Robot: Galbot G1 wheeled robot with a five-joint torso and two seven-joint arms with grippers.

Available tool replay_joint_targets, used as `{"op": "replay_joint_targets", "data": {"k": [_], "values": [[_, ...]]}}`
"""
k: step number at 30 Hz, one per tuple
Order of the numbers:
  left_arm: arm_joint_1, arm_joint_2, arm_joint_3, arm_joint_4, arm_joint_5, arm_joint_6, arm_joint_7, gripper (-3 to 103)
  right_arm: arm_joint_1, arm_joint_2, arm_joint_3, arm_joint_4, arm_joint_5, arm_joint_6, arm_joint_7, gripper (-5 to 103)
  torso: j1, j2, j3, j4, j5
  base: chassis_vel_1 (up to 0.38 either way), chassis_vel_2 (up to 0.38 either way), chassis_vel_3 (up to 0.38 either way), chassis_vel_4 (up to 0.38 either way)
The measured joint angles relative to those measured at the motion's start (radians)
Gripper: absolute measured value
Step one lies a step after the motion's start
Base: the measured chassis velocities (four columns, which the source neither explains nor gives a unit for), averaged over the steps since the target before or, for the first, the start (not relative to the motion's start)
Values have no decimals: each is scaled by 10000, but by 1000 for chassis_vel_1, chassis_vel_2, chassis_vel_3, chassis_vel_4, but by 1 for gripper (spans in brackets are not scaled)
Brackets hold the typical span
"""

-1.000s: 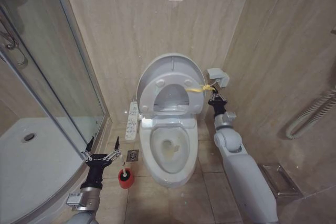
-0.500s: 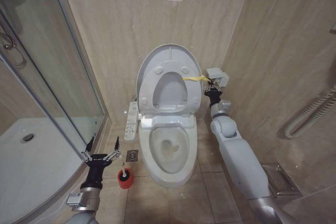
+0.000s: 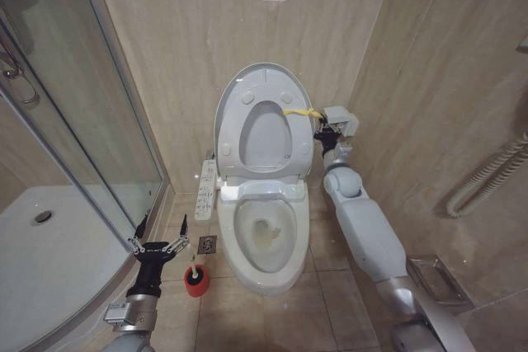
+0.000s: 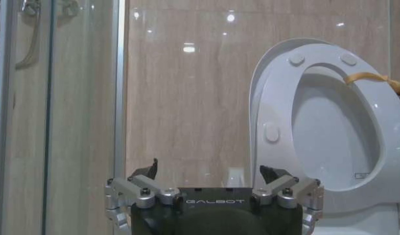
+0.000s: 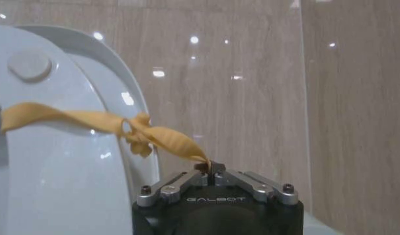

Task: Open the toilet lid, clean the toilet bowl with a toilet brush, close the toilet lid, and flush.

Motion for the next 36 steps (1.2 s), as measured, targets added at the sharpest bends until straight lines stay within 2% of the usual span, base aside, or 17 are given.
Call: {"op": "replay_joint_targets", "data": {"k": [6,15,32,33,36], "values": [[0,0,0,0,0,0,0,100,215,-44,-46,-180,-20,35,-54,1,0,0,0,1,-1,0,0,0,0],[0,0,0,0,0,0,0,100,-422,-271,-34,517,26,-48,-39,1,-1,0,-1,0,0,0,0,0,0],[0,0,0,0,0,0,0,100,-885,-372,-77,1406,212,-626,155,1,0,1,0,-3,0,0,0,0,0],[-1,0,0,0,0,0,0,100,-891,-355,-85,1418,213,-656,169,19,-1,1,0,-3,0,0,0,0,0],[0,0,0,0,0,0,0,100,-900,-321,-110,1440,214,-695,181,19,0,1,0,-1,0,0,0,0,0]]}}
